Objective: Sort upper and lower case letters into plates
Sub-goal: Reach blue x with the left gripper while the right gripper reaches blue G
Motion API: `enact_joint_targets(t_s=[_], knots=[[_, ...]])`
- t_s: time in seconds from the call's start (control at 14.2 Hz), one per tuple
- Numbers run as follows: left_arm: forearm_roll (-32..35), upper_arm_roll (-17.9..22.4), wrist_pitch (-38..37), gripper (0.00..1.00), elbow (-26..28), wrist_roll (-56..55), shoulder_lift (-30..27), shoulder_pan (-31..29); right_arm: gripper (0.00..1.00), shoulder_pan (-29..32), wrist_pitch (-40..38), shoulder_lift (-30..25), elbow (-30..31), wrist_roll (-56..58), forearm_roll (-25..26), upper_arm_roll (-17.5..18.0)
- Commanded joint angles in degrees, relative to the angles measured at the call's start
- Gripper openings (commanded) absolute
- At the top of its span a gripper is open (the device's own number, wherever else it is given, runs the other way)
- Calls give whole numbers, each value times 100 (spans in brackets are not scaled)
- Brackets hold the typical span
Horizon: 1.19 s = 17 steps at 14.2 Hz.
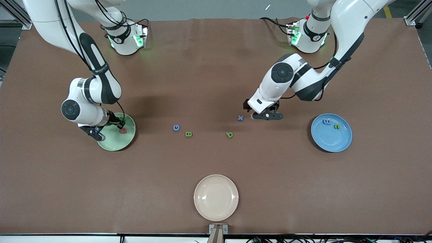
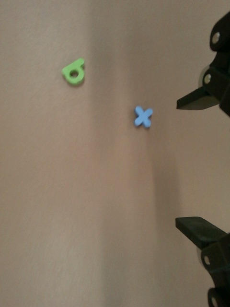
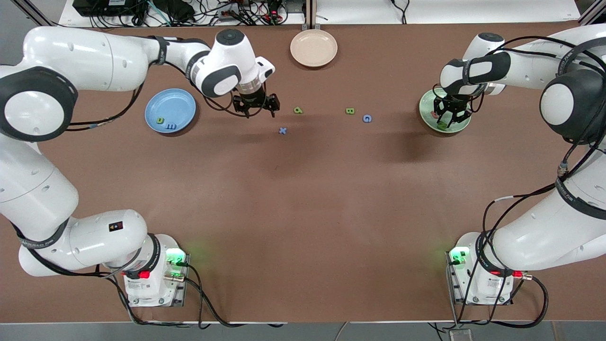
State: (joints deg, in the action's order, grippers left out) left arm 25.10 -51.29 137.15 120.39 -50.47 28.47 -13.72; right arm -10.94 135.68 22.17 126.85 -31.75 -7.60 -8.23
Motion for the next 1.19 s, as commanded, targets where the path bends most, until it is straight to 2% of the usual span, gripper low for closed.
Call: enact_joint_targets(t_s=[0.0, 0.14, 0.28, 0.42, 0.7, 0.84, 1.12], knots=[[415, 504, 146, 98, -51, -243, 132, 631, 100, 144, -41, -266, 121, 142, 92, 32], [784, 725, 364, 98, -95, -524, 403, 879, 100, 136, -565, -301, -211, 143, 92, 32], [1066, 734, 576, 98, -191, -797, 676, 897, 100, 101, -1286, -397, -633, 38, 83, 50], [1111, 734, 576, 95, -253, -842, 791, 958, 100, 13, -1526, -538, -776, -417, 57, 102], [1111, 804, 576, 93, -551, -999, 1125, 1177, 100, -803, -1247, -547, -758, -1875, 4, 120], [1085, 1207, 576, 90, -648, -1044, 1125, 1589, 100, -1216, -835, -460, -758, -2587, 4, 120], [1014, 1464, 576, 73, -780, -1062, 1187, 1925, 100, -1779, -34, -65, -758, -3520, -5, 120]])
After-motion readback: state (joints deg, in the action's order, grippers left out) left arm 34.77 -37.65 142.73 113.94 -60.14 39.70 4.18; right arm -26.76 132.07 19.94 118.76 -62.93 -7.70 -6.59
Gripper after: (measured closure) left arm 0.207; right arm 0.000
